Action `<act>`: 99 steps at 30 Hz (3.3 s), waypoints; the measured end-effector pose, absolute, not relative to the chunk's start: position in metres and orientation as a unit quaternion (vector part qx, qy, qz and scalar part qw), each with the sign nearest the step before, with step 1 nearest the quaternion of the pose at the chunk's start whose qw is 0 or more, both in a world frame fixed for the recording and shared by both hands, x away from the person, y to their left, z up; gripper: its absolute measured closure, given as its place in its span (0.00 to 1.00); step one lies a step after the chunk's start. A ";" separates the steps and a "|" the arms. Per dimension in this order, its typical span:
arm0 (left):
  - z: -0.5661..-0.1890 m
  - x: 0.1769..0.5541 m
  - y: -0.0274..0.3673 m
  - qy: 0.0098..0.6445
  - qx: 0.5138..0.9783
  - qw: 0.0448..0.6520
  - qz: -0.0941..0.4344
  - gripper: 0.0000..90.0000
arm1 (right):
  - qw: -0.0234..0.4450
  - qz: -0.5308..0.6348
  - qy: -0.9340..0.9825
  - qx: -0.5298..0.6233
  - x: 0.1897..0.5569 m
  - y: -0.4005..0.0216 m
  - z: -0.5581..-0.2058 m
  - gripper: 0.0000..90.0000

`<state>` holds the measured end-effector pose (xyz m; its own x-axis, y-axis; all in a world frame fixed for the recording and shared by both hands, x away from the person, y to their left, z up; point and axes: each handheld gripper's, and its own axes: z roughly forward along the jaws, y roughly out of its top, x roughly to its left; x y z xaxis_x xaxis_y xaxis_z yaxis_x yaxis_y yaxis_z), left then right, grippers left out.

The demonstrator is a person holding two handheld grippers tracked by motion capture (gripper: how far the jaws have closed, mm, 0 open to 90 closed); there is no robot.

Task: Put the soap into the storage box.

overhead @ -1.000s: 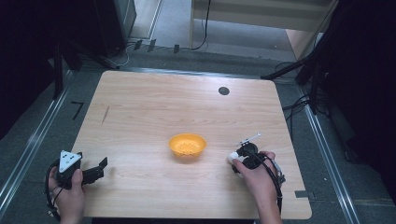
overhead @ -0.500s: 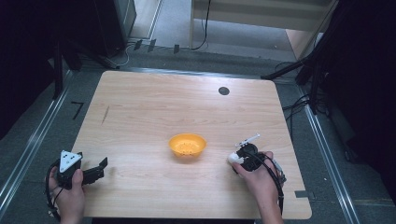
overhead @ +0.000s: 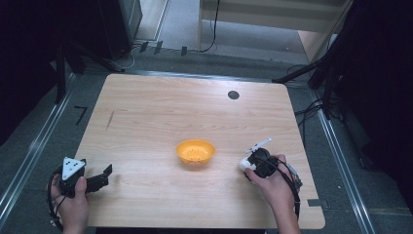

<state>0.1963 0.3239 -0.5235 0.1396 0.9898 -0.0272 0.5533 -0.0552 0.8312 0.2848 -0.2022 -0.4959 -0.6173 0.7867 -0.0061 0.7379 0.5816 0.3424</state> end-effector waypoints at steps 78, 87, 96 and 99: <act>-0.523 0.197 0.325 0.583 0.662 0.365 0.298 0.08 | 0.128 0.213 0.959 0.140 0.327 -0.095 -0.444 0.56; -0.524 0.197 0.325 0.584 0.661 0.365 0.297 0.08 | 0.128 0.213 0.962 0.112 0.332 -0.081 -0.447 0.56; -0.524 0.197 0.325 0.585 0.660 0.366 0.297 0.08 | 0.123 0.223 0.963 0.094 0.336 -0.071 -0.452 0.56; -0.524 0.197 0.325 0.586 0.661 0.365 0.296 0.08 | 0.127 0.225 0.962 0.084 0.337 -0.069 -0.454 0.56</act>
<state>0.1971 0.3252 -0.5235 0.1394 0.9896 -0.0368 0.5577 -0.0477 0.8287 0.3372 -0.0692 -0.4536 -0.9538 0.2184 -0.2062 0.1044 0.8847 0.4543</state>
